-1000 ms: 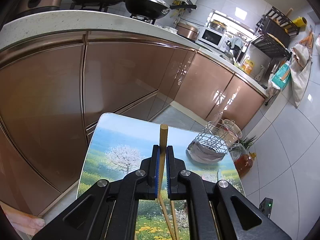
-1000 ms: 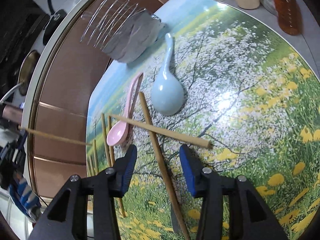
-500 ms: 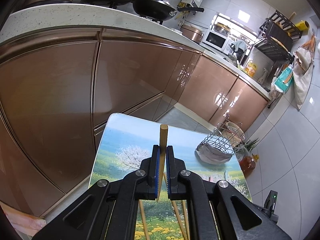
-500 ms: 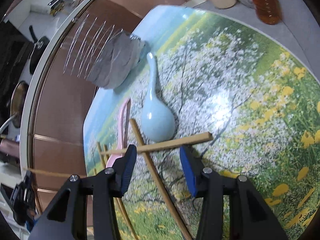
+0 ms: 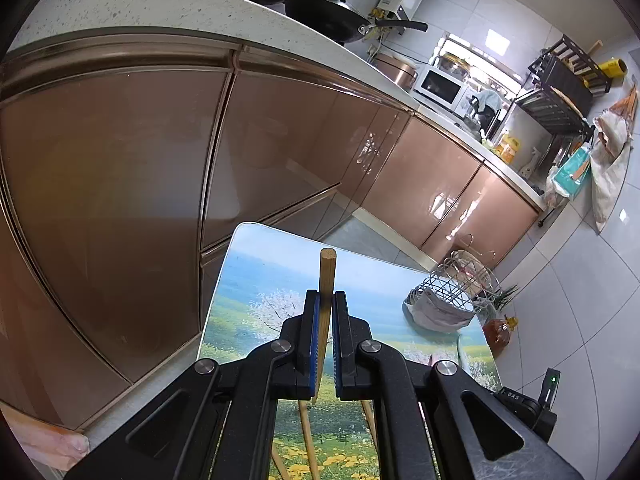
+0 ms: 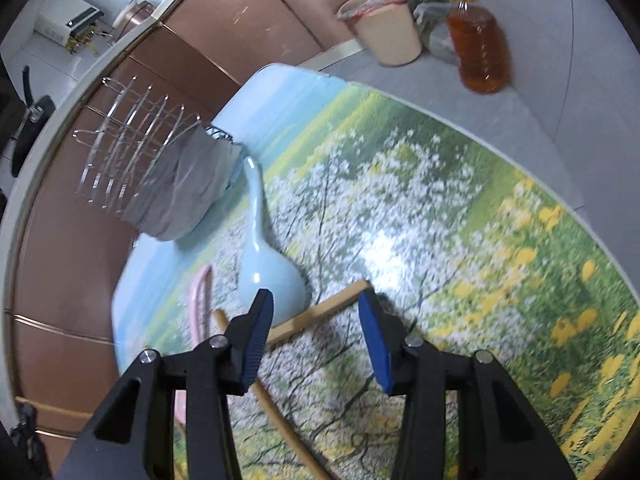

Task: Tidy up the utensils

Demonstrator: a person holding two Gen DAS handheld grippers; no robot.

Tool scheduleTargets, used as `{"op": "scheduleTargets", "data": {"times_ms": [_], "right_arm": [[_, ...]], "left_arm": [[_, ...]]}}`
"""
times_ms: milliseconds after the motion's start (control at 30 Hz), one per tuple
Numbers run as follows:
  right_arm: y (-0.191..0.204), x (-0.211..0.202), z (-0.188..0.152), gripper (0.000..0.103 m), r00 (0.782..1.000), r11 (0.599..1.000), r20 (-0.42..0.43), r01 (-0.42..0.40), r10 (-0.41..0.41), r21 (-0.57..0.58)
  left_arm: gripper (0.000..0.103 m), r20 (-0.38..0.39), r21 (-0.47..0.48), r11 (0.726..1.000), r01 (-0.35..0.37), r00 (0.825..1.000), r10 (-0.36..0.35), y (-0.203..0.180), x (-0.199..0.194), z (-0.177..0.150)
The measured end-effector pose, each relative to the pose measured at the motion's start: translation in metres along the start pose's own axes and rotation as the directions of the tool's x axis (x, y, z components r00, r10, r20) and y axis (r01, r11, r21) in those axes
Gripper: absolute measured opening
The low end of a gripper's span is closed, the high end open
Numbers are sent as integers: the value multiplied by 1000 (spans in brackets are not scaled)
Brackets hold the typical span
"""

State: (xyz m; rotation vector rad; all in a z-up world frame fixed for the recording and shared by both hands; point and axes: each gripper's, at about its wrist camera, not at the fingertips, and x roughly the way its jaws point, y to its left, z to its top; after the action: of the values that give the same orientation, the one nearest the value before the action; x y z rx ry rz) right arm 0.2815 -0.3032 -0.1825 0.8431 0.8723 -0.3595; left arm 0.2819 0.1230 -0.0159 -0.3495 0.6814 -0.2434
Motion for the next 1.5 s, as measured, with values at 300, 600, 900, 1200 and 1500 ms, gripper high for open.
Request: {"op": "scheduleTargets", "data": {"times_ms": [300,600,900,1200,1500], "right_arm": [[43,24,23,40,977,974,20,212,-212,-72],[51,37,32,20,944,939,19,328,-328,-104],[-3,26,36,6,987,986,2,164,-164,15],[-20,-12,19,6,993,994,43,-112,112,-11],[1,-83,-7,6,948,935,100,-275,303,-222]], "left_arm": [[5,-7,11,999,31,999,-31,13,6,3],[5,-7,16,999,47,999,-47,31,7,8],[5,-9,1,1000,21,1000,-21,36,5,6],[5,-1,60,998,9,1000,-9,-2,-6,4],[5,8,115,993,5,1000,-6,-47,-22,-4]]}}
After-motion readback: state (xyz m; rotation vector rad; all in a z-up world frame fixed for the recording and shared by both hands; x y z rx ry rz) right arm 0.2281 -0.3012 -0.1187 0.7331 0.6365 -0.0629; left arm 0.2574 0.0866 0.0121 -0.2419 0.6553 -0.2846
